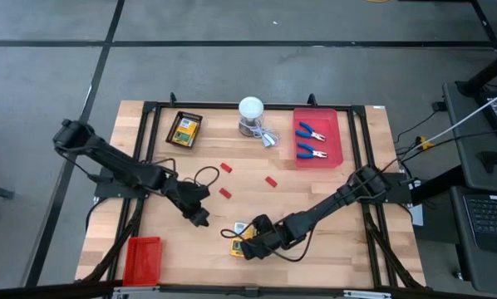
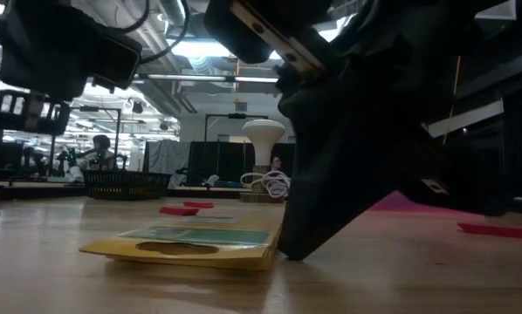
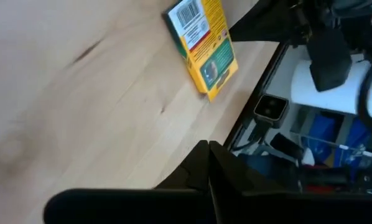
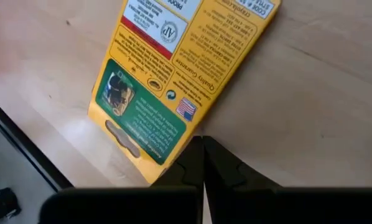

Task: Pick & Place School Supplies
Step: Put the crayon box into the black bin

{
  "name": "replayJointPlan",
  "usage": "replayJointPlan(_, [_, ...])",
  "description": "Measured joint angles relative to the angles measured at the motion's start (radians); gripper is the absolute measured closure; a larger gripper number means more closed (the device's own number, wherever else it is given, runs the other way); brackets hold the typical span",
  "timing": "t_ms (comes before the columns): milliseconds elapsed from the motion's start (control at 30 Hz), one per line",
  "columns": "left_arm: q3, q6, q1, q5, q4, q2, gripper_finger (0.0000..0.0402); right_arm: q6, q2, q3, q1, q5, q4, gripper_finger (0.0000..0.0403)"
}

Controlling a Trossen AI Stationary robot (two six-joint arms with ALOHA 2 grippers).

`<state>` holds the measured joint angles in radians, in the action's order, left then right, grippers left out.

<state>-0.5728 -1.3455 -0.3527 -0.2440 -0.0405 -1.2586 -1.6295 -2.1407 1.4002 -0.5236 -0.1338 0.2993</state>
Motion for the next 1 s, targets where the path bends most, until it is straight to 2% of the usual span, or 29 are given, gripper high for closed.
replayJointPlan(267, [0.000,-0.058,-0.007,0.001,0.173,-0.179,0.0399,-0.001,-0.001,0.000,0.008,-0.040,-0.001,0.0402])
replayJointPlan(467, [0.000,-0.088,0.002,0.037,0.208,-0.270,0.0399,-0.003,-0.002,-0.001,0.011,-0.084,-0.018,0.0402])
replayJointPlan(733, [-0.047,-0.110,0.001,0.100,0.197,-0.357,0.0399,0.014,-0.002,-0.002,0.017,-0.108,-0.070,0.0403])
replayJointPlan(1000, [-0.158,0.006,0.000,0.104,0.078,-0.450,0.0400,0.014,-0.002,-0.002,0.019,-0.131,-0.101,0.0403])
